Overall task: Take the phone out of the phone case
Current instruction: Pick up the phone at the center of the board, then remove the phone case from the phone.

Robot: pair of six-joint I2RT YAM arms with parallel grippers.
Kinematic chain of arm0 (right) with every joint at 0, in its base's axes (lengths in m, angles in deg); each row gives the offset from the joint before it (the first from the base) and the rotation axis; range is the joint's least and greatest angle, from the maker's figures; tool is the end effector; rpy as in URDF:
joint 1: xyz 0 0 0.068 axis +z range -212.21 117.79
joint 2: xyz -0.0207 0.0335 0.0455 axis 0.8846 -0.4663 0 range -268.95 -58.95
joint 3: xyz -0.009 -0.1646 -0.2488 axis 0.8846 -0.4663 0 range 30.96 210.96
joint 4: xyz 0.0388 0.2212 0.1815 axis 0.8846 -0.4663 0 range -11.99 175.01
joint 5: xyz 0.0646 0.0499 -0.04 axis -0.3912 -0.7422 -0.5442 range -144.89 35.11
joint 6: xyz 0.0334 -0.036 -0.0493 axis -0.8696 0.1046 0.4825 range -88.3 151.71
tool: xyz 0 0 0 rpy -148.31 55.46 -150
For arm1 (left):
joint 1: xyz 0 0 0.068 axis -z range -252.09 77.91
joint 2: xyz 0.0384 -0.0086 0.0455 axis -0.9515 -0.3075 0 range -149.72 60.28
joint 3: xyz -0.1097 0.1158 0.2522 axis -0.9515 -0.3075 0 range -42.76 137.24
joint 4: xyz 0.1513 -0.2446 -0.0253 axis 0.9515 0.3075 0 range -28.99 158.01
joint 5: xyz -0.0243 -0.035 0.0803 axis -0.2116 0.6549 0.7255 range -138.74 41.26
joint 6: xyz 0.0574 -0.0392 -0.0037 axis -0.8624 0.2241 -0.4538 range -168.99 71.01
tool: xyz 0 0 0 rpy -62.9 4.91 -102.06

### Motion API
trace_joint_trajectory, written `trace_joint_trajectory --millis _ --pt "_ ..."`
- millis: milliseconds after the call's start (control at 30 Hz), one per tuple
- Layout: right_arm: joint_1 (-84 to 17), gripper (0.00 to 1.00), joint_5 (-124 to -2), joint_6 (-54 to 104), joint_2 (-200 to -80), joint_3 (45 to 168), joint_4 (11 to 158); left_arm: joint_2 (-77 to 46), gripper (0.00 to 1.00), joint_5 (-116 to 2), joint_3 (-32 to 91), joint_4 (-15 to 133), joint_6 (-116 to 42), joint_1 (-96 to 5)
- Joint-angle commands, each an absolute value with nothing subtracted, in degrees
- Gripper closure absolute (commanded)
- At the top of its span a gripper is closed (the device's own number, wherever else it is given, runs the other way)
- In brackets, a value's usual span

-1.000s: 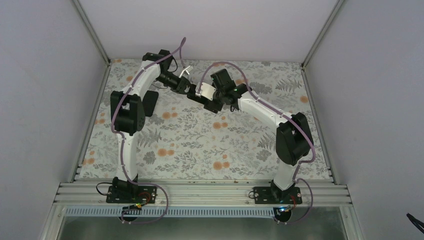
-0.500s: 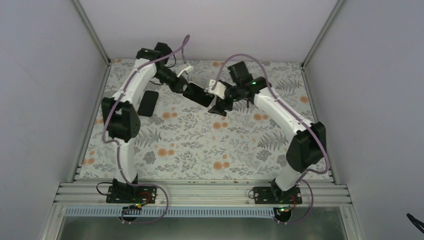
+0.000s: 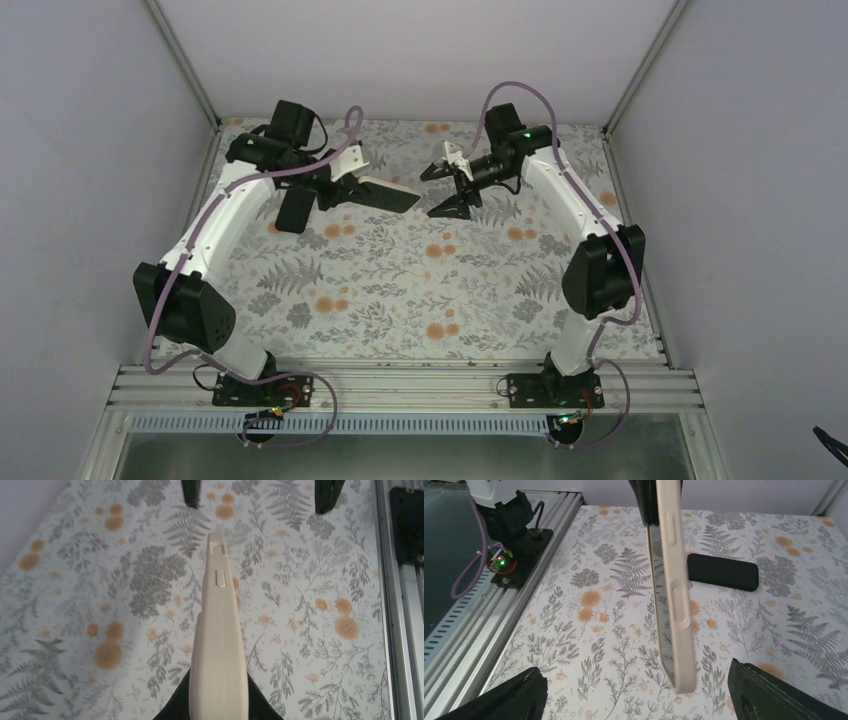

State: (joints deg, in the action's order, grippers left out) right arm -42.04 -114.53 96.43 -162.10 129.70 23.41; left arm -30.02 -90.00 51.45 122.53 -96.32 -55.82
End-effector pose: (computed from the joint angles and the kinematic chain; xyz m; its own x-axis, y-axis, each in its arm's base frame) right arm 0.3639 0.1857 0.3413 0.0890 -0.4541 -0.8865 -0.9905 -0.1340 -0.0308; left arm 0.3286 -0.1348 0.3839 -0.1453 0.6182 -0.7725 0.9686 0.2481 0.0163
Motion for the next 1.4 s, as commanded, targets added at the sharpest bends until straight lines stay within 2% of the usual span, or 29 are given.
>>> trace_joint_trajectory --millis 0,400,600,700,1100,1333,1367 --pt "-42.3 0.08 -121.5 101.2 -164.6 134.1 19.5 -24.9 0.98 -92.4 47.1 113.5 -99.5 -55.4" --pt "-42.4 0.09 -122.8 101.5 -170.3 138.0 18.7 -24.6 0.98 -104.0 51.5 122.5 -105.5 -54.7" --pt "-43.0 0.09 -124.5 103.1 -173.8 146.8 13.5 -27.9 0.98 -110.3 57.5 138.0 -116.5 -54.2" --pt "-43.5 0.09 -124.3 102.4 -176.7 151.2 11.4 -26.9 0.98 -109.6 56.6 138.7 -116.8 -53.2" --pt "-48.0 0.09 -119.0 104.6 -175.4 152.7 11.4 -18.9 0.98 -98.3 51.8 138.8 -118.2 -51.1" --pt "-52.4 0.09 -119.9 101.5 -176.2 156.2 11.4 -17.6 0.98 -97.4 50.9 138.8 -118.2 -51.1" --pt "-52.5 0.12 -120.1 101.3 -175.9 155.4 11.3 -17.8 0.98 -97.3 51.0 138.8 -118.3 -51.1"
